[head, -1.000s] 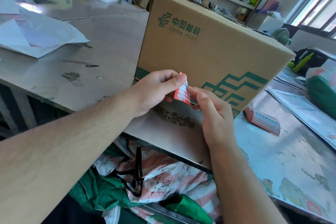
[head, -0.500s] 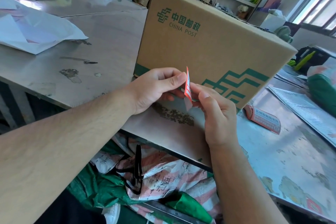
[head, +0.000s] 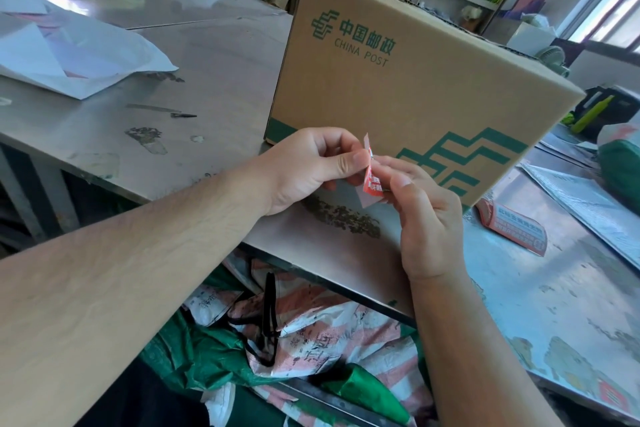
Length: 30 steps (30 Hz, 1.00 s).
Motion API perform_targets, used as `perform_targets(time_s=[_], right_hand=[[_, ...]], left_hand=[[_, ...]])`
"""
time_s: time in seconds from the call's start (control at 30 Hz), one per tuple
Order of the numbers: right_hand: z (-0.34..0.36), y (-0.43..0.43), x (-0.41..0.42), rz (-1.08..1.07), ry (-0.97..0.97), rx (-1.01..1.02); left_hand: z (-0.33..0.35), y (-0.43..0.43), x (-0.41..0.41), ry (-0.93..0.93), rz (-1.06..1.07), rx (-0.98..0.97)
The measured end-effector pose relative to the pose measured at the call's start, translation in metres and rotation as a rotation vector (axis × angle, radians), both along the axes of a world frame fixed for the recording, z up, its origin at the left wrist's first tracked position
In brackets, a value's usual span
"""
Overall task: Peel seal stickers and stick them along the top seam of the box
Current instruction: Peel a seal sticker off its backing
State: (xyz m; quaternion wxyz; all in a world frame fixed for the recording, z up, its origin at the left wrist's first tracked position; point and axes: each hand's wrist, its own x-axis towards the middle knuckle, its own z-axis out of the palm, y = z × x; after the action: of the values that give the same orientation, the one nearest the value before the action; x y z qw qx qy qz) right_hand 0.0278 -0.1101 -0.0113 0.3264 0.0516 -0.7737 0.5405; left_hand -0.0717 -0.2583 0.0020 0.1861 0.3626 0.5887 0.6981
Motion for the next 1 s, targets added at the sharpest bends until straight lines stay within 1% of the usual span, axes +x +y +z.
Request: perform_targets(time_s=[0.1, 0.2, 0.37, 0.7, 0.9, 1.0], right_hand=[[-0.0003, -0.0010, 0.0003, -0.004, -0.006, 0.014], [0.0005, -0.0012, 0.0005, 0.006, -0.005, -0.015], [0.0017, -0.0021, 0.0007, -0.013, -0.005, -0.030], [-0.0007, -0.0040, -0.0001, -0.185, 0.046, 0.146], [-0.0009, -0.0056, -0.0001, -0.237, 0.056, 0.201], [-0.0001, -0.0056, -0.0001, -0.235, 0.044, 0.182]], left_hand=[[-0.0004, -0.0001, -0.0002, 0.006, 0.013, 0.003], [-0.0002, -0.0004, 0.0003, 0.001, 0.019, 0.001], [0.0011, -0.0027, -0.0006, -0.036, 0.014, -0.001], [-0.0019, -0.0013, -0.0019, -0.039, 0.028, 0.001], [-0.0048, 0.0013, -0.0022, -0.014, 0.063, -0.004], [-0.0052, 0.0012, -0.0029, -0.009, 0.079, -0.003]])
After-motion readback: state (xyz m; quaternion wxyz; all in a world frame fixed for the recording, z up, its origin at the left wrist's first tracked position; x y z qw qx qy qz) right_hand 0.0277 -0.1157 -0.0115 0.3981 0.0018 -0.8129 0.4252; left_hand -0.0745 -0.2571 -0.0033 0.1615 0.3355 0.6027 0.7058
